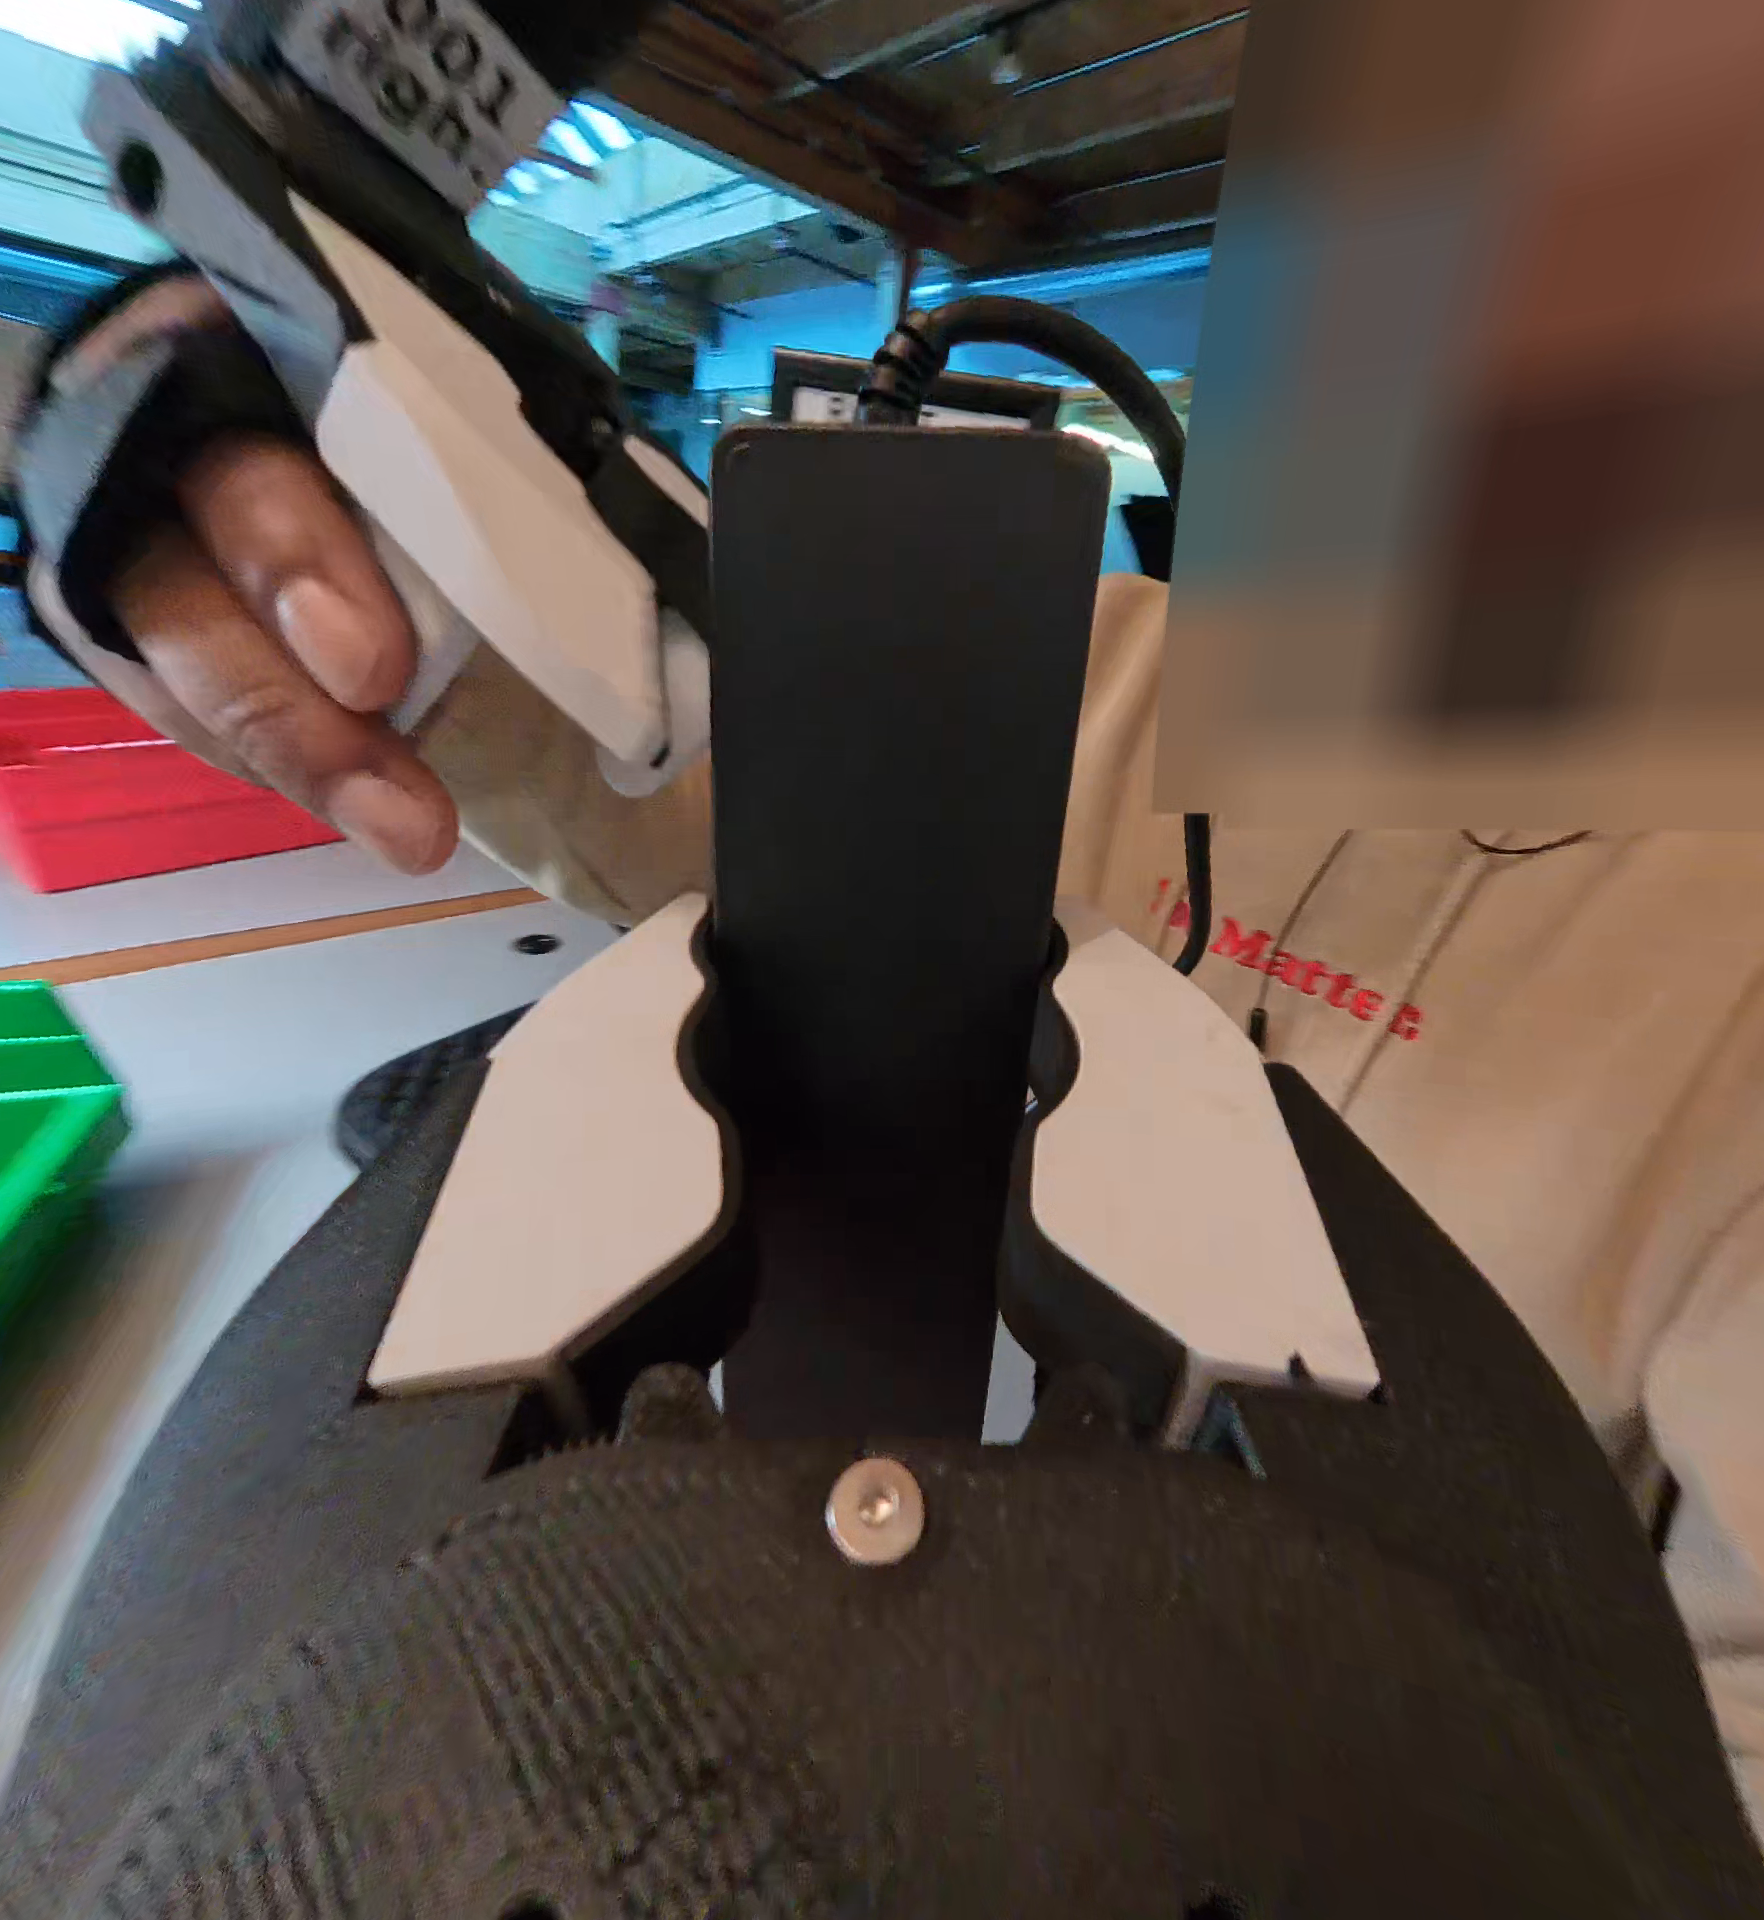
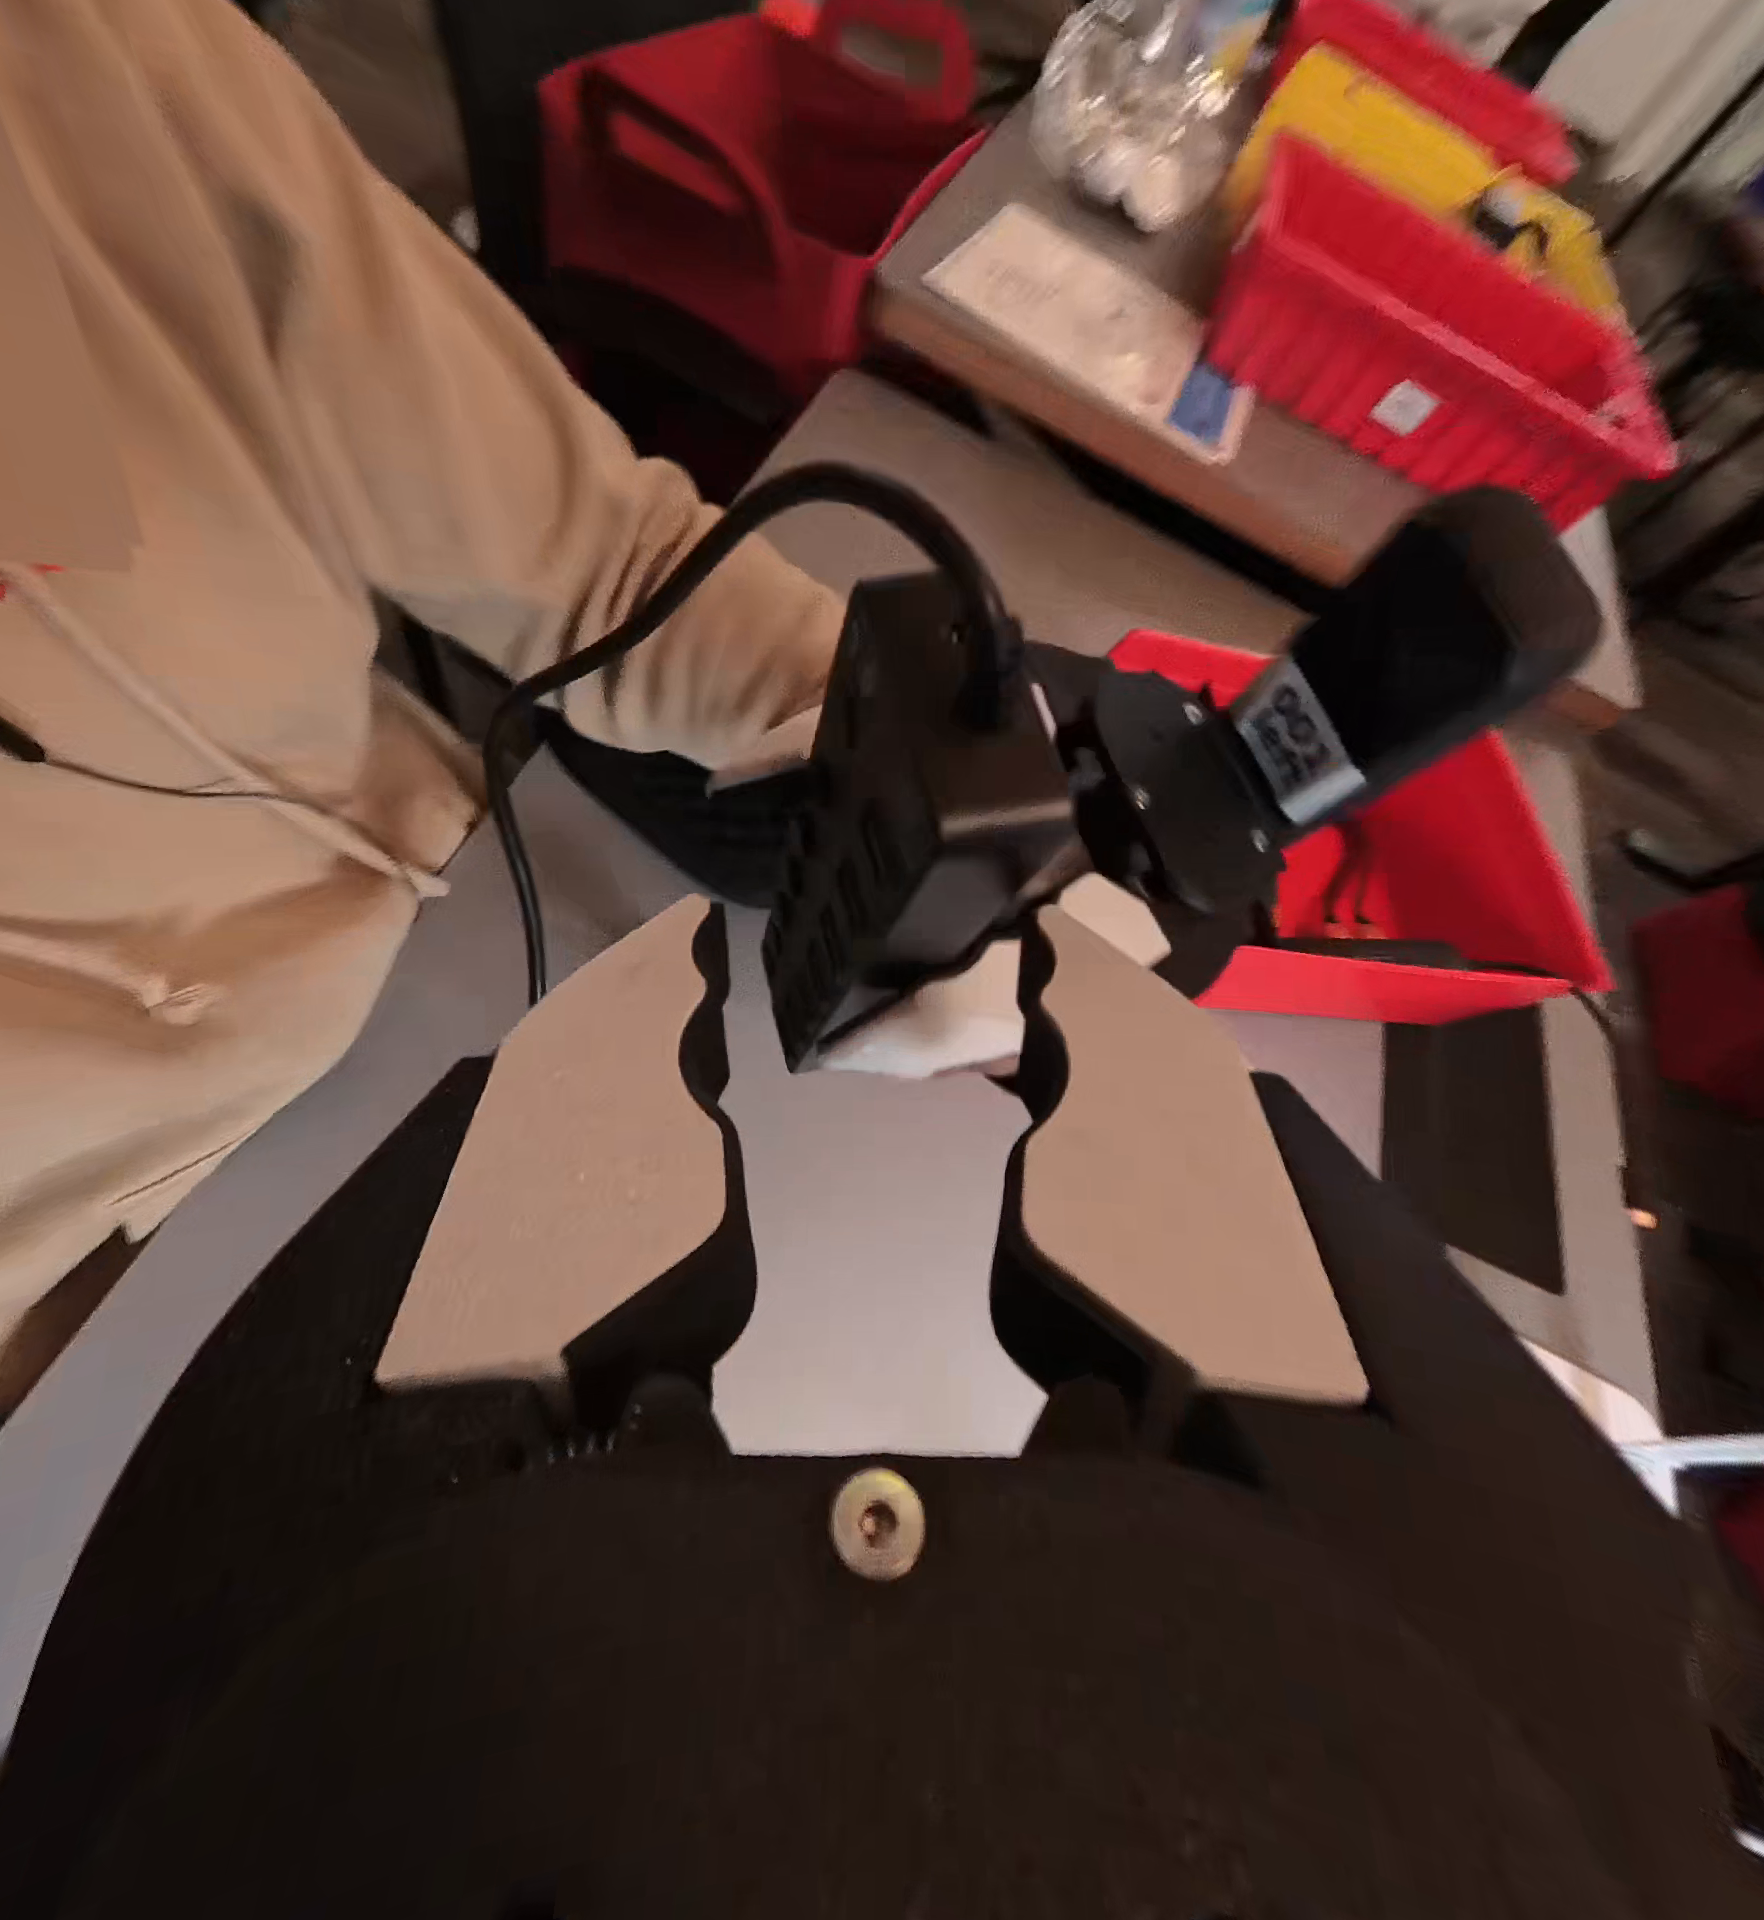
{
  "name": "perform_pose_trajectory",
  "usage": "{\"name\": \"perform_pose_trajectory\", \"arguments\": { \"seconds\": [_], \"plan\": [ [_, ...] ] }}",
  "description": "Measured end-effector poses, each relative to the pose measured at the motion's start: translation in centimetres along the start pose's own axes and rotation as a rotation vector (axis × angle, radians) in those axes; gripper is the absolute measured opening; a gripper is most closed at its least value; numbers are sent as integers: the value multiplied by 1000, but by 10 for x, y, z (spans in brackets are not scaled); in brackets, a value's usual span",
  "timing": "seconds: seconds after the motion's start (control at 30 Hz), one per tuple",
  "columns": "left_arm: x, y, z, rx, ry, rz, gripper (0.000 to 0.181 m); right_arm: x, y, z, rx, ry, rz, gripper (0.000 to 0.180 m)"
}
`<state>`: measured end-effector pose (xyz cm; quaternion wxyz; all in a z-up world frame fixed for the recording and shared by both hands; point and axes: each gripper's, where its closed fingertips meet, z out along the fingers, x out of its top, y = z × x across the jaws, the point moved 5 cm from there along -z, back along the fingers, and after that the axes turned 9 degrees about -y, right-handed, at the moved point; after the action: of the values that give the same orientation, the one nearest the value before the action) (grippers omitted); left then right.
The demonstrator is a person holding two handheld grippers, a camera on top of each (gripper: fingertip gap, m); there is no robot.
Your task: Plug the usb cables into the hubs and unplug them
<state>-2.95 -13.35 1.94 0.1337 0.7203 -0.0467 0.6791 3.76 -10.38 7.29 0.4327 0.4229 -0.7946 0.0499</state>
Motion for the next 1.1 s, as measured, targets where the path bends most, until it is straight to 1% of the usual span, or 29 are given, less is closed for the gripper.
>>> {"name": "perform_pose_trajectory", "arguments": {
  "seconds": [0.07, 0.13, 0.2, 0.23, 0.27, 0.3, 0.33, 0.4, 0.53, 0.67, 0.8, 0.9, 1.03, 1.1],
  "plan": [
    [-6, -1, 6, -59, -4, -21, 56, 3, -3, 7, 56, -45, -2, 53],
    [-11, -2, 11, -71, -26, -16, 57, 3, -5, 13, 87, -81, 4, 50],
    [-14, -2, 13, -63, -41, -11, 56, 1, -6, 14, 104, -112, -4, 27],
    [-16, -4, 13, -37, -48, -6, 57, -2, -7, 14, 113, -132, -7, 26],
    [-17, -8, 11, 24, -49, -1, 57, -6, -5, 12, 114, -154, 6, 26],
    [-17, -15, 6, 128, -44, 4, 61, -9, -2, 8, 103, -169, 30, 25],
    [-17, -22, -2, 251, -41, 10, 64, -14, 3, 2, 79, -182, 47, 25],
    [-18, -32, -21, 486, -41, 24, 63, -25, 12, -13, 36, -209, 88, 25],
    [-35, -32, -57, 827, -52, 33, 62, -39, 31, -52, -66, -250, 167, 25],
    [-57, -21, -79, 996, -61, 4, 60, -41, 52, -99, -192, -256, 231, 25],
    [-78, -8, -86, 1037, -92, -40, 58, -40, 73, -154, -356, -255, 302, 25],
    [-96, 1, -87, 1044, -112, -73, 57, -48, 90, -200, -533, -276, 371, 25],
    [-110, 10, -88, 1046, -105, -102, 56, -77, 109, -258, -773, -315, 495, 26],
    [-114, 12, -88, 1045, -103, -111, 56, -101, 115, -277, -855, -342, 566, 26]
  ]
}}
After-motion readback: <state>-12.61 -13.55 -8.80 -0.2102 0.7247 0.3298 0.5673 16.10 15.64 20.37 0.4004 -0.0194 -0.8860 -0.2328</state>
